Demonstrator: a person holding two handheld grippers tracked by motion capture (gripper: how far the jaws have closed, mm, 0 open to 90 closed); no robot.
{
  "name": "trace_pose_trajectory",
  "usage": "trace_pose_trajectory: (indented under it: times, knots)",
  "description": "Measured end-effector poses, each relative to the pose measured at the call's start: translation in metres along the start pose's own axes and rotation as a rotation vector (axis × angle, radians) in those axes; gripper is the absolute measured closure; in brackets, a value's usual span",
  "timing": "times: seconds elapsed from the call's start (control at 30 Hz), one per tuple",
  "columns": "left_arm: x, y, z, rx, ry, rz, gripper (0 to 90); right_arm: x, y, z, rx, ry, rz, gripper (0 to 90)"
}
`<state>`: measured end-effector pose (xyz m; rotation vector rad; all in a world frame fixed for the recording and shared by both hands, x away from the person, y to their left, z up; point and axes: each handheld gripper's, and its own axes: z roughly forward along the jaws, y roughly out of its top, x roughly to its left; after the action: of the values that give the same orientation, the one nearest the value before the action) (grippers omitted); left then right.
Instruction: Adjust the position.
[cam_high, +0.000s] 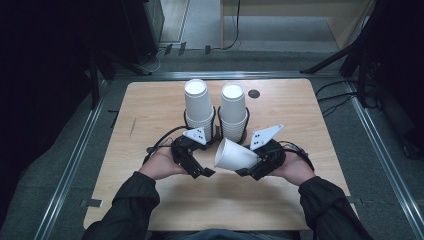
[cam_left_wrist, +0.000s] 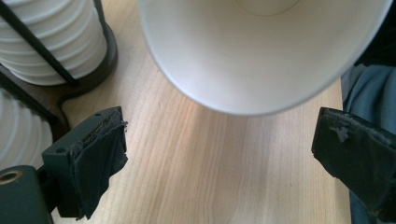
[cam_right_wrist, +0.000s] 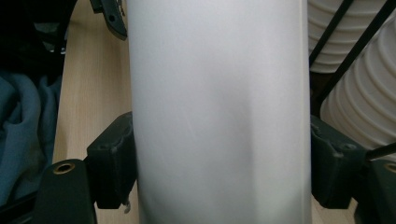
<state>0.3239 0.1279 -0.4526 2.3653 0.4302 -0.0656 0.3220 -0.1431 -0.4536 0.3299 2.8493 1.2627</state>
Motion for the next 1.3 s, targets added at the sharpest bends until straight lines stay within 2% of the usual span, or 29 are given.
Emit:
trace_pose_trajectory:
  times: [0.17,0.27,0.47,0.5,0.6,0.67,0.87,0.93,1.1,1.27,1.3]
  knots:
    - [0.002,-0.003,-0.005,-0.061,-0.016,-0.037,3.6,-0.001,-0.001,-0.007,-0.033,-0.007,0.009,22.9]
    - [0.002,-0.004,-0.006,-0.086,-0.015,-0.042,3.6,-0.001,-0.001,-0.009,-0.040,-0.007,0.015,22.9]
    - [0.001,-0.002,-0.008,-0.149,-0.047,-0.066,3.6,-0.002,-0.001,-0.014,-0.082,-0.001,0.023,22.9]
    - [0.000,0.000,-0.008,-0.176,-0.066,-0.072,3.5,-0.002,0.000,-0.015,-0.100,0.009,0.024,22.9]
    - [-0.002,0.002,-0.008,-0.196,-0.073,-0.071,3.5,0.000,0.001,-0.015,-0.110,0.018,0.014,22.9]
    - [-0.004,0.005,-0.006,-0.216,-0.097,-0.074,3.5,0.002,0.003,-0.014,-0.118,0.026,0.005,22.9]
    - [-0.007,0.010,-0.001,-0.233,-0.096,-0.080,0.9,0.005,0.006,-0.011,-0.120,0.040,-0.007,22.9]
    - [-0.007,0.011,0.001,-0.252,-0.118,-0.097,0.9,0.005,0.006,-0.009,-0.117,0.048,-0.015,22.9]
    - [-0.010,0.014,0.003,-0.260,-0.117,-0.085,1.0,0.008,0.009,-0.002,-0.107,0.059,-0.023,22.9]
    - [-0.009,0.014,0.003,-0.267,-0.126,-0.106,1.4,0.010,0.012,0.004,-0.104,0.065,-0.032,22.9]
    - [-0.009,0.014,0.001,-0.288,-0.141,-0.105,7.6,0.010,0.013,0.004,-0.108,0.063,-0.028,23.0]
